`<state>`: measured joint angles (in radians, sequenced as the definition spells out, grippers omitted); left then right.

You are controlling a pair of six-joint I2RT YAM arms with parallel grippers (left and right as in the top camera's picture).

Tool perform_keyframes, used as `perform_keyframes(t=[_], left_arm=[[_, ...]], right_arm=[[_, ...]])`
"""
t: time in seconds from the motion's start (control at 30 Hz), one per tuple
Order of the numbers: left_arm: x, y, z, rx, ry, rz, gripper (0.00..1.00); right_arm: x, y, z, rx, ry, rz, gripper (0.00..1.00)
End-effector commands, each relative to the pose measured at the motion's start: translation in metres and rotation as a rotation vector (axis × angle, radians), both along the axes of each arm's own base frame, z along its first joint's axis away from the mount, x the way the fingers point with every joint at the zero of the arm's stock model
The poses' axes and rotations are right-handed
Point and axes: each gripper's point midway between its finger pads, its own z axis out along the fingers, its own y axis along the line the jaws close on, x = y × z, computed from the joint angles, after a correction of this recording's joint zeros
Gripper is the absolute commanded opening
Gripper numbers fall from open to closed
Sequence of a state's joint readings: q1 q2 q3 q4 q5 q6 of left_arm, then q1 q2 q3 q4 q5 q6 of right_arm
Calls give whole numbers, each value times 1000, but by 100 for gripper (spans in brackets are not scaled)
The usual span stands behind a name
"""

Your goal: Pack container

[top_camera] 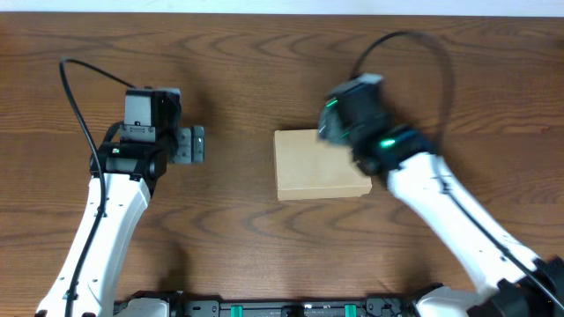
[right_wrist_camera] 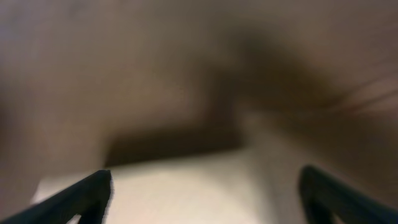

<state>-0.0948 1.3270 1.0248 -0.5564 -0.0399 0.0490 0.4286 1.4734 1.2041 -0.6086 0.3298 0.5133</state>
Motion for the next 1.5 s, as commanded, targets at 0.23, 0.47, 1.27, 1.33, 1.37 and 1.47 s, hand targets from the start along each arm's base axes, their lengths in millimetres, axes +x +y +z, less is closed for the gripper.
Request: perform_keyframes(t=[0.23,0.47,1.27,1.33,1.37,1.47], left_arm=[[42,31,51,84,-280,82,95],[0,23,29,29,-292,27,95],[-118,16,13,-85,-426,37,95],[-118,16,12,-85,-421,37,95],[-119,16,12,-85,-418,37,95],[-121,16,7,-84,-395,38,95]], right_arm=[[21,-126,26,-256,-51,-35,82],[-24,-127,-2,-224,-122,0,84],[-145,-121,-88,-154,-121,73,99],[-145,-121,-88,-155,-118,73,99],[-145,-121,-89,-155,-117,73,99],[-147,-121,-90,-155,-110,73,99]])
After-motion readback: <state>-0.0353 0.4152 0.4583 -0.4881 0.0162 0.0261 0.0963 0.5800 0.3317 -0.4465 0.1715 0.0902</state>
